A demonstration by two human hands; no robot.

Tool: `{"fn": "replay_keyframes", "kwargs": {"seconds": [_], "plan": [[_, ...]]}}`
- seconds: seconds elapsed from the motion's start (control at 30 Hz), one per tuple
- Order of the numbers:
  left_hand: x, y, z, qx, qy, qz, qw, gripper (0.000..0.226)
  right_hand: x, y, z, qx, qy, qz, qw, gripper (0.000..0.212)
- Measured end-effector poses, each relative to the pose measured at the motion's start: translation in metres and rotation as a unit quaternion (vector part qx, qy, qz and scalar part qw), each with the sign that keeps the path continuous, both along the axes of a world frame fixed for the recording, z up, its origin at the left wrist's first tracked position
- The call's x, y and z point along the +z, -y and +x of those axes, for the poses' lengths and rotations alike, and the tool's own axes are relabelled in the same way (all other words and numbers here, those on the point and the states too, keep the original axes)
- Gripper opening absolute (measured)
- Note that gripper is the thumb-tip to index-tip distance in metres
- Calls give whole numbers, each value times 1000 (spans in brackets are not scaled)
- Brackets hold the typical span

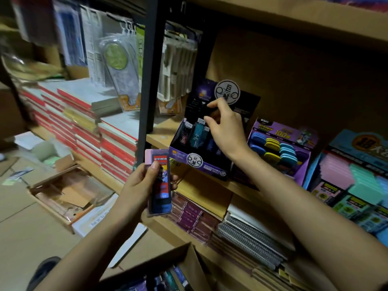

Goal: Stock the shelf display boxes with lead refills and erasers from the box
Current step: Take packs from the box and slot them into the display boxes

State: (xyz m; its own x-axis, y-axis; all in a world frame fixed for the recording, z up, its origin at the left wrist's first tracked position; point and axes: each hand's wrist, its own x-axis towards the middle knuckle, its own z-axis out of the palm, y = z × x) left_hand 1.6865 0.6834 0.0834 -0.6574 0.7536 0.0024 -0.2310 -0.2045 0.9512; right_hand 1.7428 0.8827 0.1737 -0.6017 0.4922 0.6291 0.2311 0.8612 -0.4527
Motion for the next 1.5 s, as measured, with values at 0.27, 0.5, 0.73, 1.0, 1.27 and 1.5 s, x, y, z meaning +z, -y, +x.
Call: {"fn": "replay_keyframes", "kwargs": {"seconds": [0.27,0.5,0.73,1.0,1.27,1.5], "plan": [[3,7,-4,16,-1,7,1000,35,-2,0,-19,6,-10,-8,1000,20],[2,4,-6,23,-9,16,1000,37,-15,-5,-17,-17,37,-44,998,17],[3,2,-4,15,-26,24,999,35,-6,-1,-23,-35,99,9,994,21],[6,-2,8,-3,4,43,999,36,-38,60,44,61,90,-203,973,18],[4,-11,27,-17,-18,43,999,25,-80,103,86,153,116,-471,861,21],[-3,-18,32,-23,-32,8,999,38,-78,89,114,92,74,-455,883,9]]}}
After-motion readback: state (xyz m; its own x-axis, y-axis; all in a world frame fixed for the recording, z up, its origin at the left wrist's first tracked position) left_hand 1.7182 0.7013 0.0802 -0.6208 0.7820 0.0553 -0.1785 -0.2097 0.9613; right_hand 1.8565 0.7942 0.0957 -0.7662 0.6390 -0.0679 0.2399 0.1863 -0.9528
